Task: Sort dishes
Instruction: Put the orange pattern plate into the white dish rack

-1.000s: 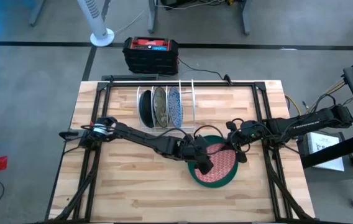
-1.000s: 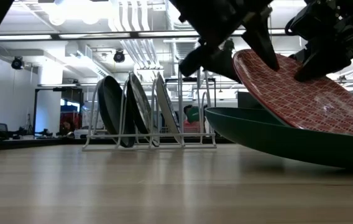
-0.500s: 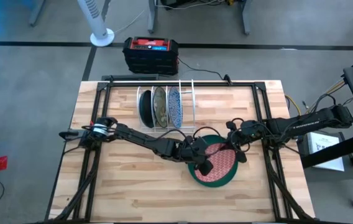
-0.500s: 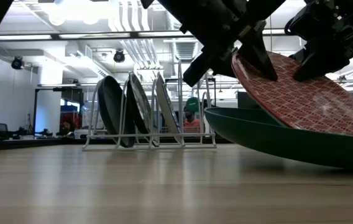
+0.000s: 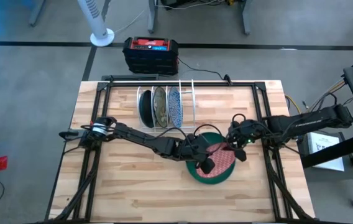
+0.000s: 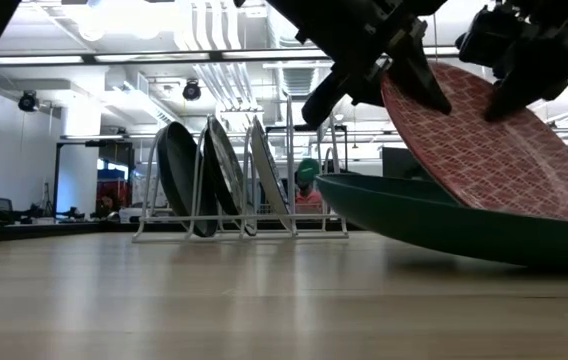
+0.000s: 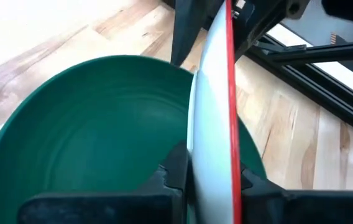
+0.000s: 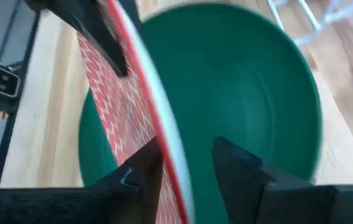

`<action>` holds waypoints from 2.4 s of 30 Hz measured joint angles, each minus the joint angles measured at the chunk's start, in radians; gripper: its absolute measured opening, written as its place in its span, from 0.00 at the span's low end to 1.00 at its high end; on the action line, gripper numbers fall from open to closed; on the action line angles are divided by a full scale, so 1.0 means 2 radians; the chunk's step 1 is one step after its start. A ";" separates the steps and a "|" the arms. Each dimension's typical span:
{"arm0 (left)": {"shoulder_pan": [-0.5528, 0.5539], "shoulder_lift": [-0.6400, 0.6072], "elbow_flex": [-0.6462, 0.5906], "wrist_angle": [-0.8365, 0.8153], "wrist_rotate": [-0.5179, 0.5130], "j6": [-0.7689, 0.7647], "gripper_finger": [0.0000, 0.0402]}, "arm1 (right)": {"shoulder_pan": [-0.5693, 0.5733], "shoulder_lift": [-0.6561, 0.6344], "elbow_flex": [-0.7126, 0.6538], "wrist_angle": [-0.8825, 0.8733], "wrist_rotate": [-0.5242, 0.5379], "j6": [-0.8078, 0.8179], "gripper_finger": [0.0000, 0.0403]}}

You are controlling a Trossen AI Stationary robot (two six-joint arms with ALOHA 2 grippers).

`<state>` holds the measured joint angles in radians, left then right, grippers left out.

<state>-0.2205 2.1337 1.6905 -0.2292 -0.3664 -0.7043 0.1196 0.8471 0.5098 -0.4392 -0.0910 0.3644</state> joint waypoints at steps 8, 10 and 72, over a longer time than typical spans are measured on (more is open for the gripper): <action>0.000 -0.006 0.000 0.015 0.000 0.030 0.05 | 0.000 -0.004 0.068 -0.130 -0.003 0.008 0.44; 0.000 -0.007 0.000 0.015 0.001 0.034 0.05 | 0.000 -0.007 0.085 -0.164 -0.003 0.009 0.45; -0.043 -0.134 0.090 -0.235 -0.602 0.076 0.05 | 0.027 0.220 -0.094 0.267 0.020 0.081 0.00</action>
<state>-0.3065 1.8660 1.8713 -0.6983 -1.5703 -0.5520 0.1730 1.2863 0.3210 0.0956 -0.0507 0.5255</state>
